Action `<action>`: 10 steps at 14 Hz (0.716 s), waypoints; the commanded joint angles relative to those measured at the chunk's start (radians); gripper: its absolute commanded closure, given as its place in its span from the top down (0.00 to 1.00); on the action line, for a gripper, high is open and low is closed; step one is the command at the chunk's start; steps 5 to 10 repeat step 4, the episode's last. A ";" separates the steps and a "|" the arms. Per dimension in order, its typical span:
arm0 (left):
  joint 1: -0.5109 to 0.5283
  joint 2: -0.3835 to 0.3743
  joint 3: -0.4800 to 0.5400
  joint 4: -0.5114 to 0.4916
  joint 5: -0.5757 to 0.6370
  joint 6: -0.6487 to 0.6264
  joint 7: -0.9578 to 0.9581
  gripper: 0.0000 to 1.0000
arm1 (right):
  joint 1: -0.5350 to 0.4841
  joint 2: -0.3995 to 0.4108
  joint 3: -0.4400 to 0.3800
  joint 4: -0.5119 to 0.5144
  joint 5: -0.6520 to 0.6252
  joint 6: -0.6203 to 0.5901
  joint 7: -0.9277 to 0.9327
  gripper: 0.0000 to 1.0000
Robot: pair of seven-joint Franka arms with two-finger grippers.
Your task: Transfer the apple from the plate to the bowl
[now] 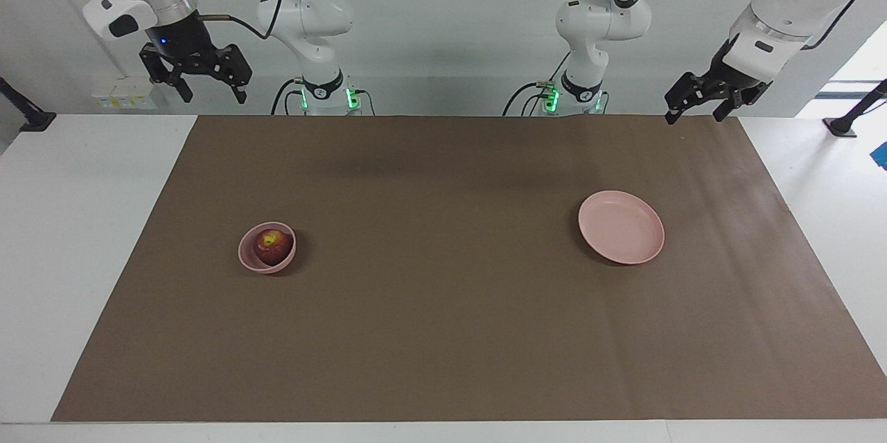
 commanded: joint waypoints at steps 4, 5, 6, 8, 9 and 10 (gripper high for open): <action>0.003 -0.008 -0.001 0.007 0.007 -0.015 0.000 1.00 | -0.011 -0.007 0.013 0.001 -0.030 0.006 -0.031 1.00; 0.003 -0.008 -0.001 0.007 0.007 -0.015 0.000 1.00 | -0.011 -0.007 0.013 0.001 -0.030 0.006 -0.031 1.00; 0.003 -0.008 -0.001 0.007 0.007 -0.015 0.000 1.00 | -0.011 -0.007 0.013 0.001 -0.030 0.006 -0.031 1.00; 0.003 -0.008 -0.001 0.007 0.007 -0.015 0.000 1.00 | -0.011 -0.007 0.013 0.001 -0.030 0.006 -0.031 1.00; 0.003 -0.008 -0.001 0.007 0.007 -0.015 0.000 1.00 | -0.011 -0.007 0.013 0.001 -0.030 0.006 -0.031 1.00; 0.003 -0.008 -0.001 0.007 0.007 -0.015 0.000 1.00 | -0.011 -0.007 0.013 0.001 -0.030 0.006 -0.031 1.00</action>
